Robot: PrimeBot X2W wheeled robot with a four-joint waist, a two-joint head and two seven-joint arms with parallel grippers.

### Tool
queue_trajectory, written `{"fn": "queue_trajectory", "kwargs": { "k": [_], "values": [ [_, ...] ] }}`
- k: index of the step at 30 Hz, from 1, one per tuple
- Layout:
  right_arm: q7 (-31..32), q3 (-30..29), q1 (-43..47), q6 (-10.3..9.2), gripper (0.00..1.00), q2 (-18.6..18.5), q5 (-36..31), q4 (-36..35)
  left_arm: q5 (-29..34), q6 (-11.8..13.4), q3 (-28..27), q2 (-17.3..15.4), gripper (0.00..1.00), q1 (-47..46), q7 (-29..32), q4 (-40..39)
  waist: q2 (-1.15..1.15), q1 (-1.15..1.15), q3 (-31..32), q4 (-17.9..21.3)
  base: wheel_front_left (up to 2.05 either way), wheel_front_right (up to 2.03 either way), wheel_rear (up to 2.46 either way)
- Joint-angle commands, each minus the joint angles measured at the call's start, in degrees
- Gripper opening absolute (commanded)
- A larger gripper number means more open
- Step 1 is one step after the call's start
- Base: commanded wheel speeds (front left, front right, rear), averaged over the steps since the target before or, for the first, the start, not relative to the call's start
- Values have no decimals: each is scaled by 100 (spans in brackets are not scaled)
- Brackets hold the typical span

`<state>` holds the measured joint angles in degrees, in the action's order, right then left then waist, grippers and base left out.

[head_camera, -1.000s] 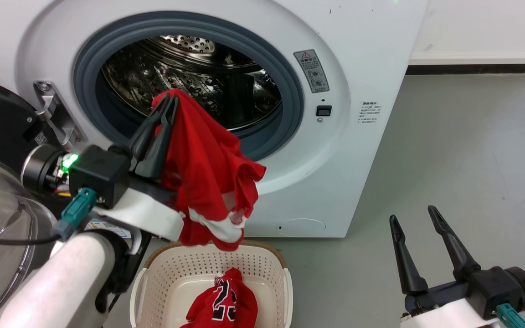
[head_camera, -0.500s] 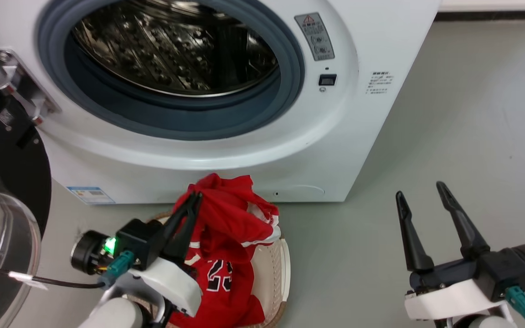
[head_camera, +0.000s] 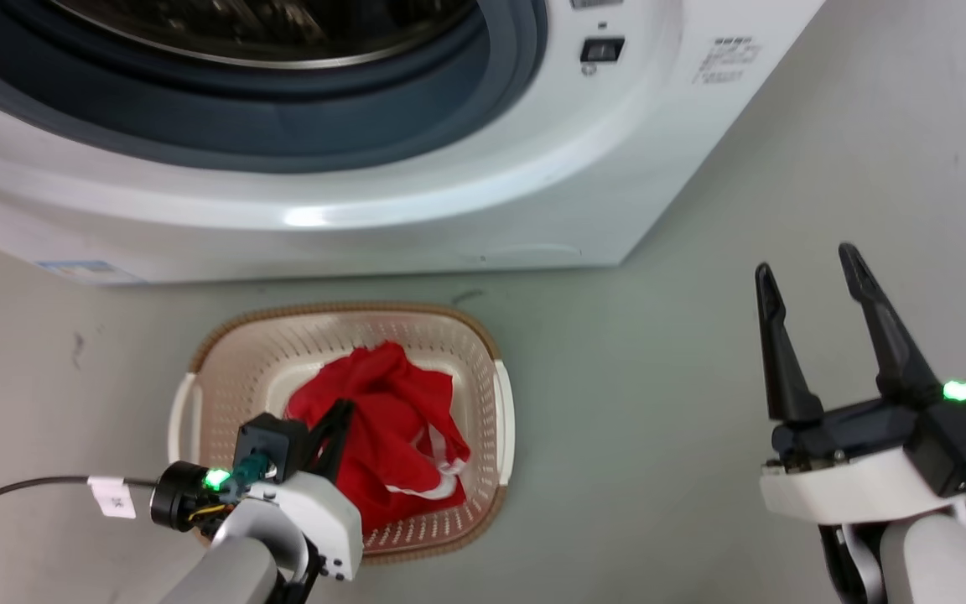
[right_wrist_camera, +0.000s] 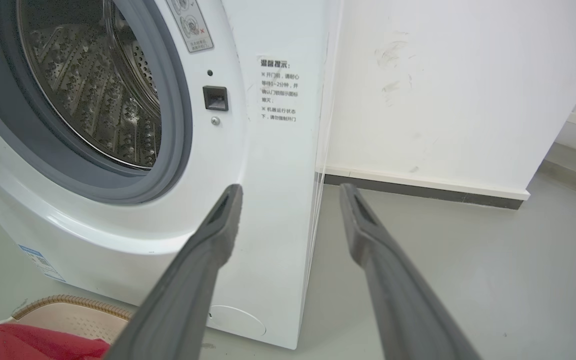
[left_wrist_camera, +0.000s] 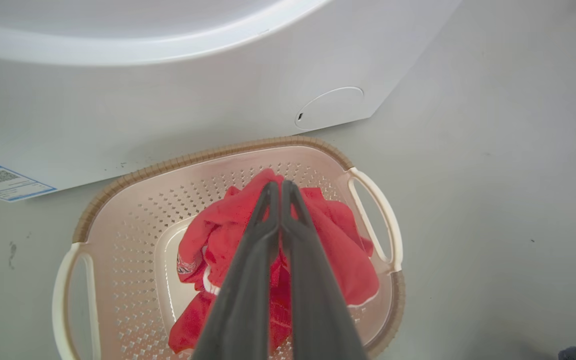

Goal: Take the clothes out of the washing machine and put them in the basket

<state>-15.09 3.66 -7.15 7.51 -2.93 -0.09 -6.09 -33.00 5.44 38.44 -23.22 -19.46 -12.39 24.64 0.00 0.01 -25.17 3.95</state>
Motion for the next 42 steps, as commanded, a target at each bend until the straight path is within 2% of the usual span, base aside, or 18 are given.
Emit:
{"fn": "queue_trajectory", "kwargs": {
  "k": [1,7,14,20,27,28,29,36,42],
  "values": [
    [-11,-8,-137,-4,100,10,-27,-44,-41,-57,-20,83,0,-178,-47,205,0,-1,-380,120,0,0,0],
    [-11,50,-498,-4,100,10,35,-139,-53,-389,17,490,0,-949,-99,2020,0,-1,-1072,282,0,0,0],
    [-11,4,-790,-5,100,10,115,-238,-47,-697,102,883,0,-1865,-8,3653,0,-1,-1716,404,0,0,0],
    [-11,13,-941,-4,100,9,161,-271,-83,-821,143,1097,0,-2380,218,4499,0,-1,-2068,463,0,0,0],
    [-11,-3,-1001,-4,100,9,197,-247,-40,-810,247,1167,0,-2568,358,4796,0,-1,-2143,511,0,0,0],
    [-11,-9,-998,-5,100,9,190,-230,-28,-788,261,1172,42,-2559,316,4816,0,-1,-2111,510,0,0,0],
    [-11,-6,-987,-5,100,9,180,-205,11,-763,289,1175,100,-2545,273,4831,0,-1,-2064,508,0,0,0],
    [-11,-16,-735,-4,100,8,164,-18,51,-771,397,1331,100,-2224,-84,4866,0,-1,-1396,423,0,0,0],
    [-11,-53,-379,-4,100,7,120,166,25,-574,321,1454,100,-1875,-270,4768,0,-1,-666,223,0,0,0]
  ]
}}
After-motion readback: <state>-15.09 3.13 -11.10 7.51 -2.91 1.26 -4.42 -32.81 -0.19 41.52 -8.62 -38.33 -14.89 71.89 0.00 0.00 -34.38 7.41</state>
